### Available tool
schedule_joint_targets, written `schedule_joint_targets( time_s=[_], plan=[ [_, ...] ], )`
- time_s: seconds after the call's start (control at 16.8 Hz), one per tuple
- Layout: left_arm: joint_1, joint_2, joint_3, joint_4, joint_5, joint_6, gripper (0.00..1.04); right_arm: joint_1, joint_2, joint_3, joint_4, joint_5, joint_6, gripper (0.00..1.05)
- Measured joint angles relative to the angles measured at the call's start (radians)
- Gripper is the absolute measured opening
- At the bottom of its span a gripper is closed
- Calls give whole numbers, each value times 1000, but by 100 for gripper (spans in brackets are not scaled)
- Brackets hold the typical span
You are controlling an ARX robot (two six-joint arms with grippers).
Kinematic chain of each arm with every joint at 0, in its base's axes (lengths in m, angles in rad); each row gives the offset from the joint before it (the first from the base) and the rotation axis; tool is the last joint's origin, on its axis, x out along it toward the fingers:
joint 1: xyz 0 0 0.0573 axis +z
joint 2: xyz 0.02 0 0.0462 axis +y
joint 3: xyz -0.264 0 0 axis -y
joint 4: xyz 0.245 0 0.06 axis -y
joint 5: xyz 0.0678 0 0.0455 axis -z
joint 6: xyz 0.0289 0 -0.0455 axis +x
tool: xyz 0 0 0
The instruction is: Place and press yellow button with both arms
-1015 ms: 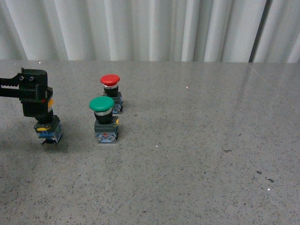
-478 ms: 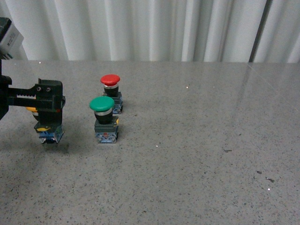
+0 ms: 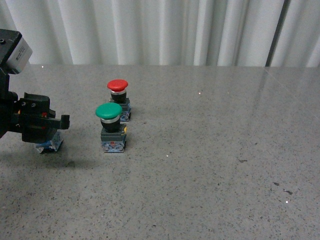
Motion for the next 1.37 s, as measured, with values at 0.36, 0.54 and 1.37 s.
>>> schedule_joint_targets(
  time_s=[0.36,0.54,1.37],
  plan=[
    [-255,-167,297,-172,-88,4,34,0,0,0,0,0,0,98],
    [-362,27,448,-207,-109,-95,34,0,0,0,0,0,0,98],
    [-513,309,476,-222,-230,-350,33,0,0,0,0,0,0,98]
  ],
)
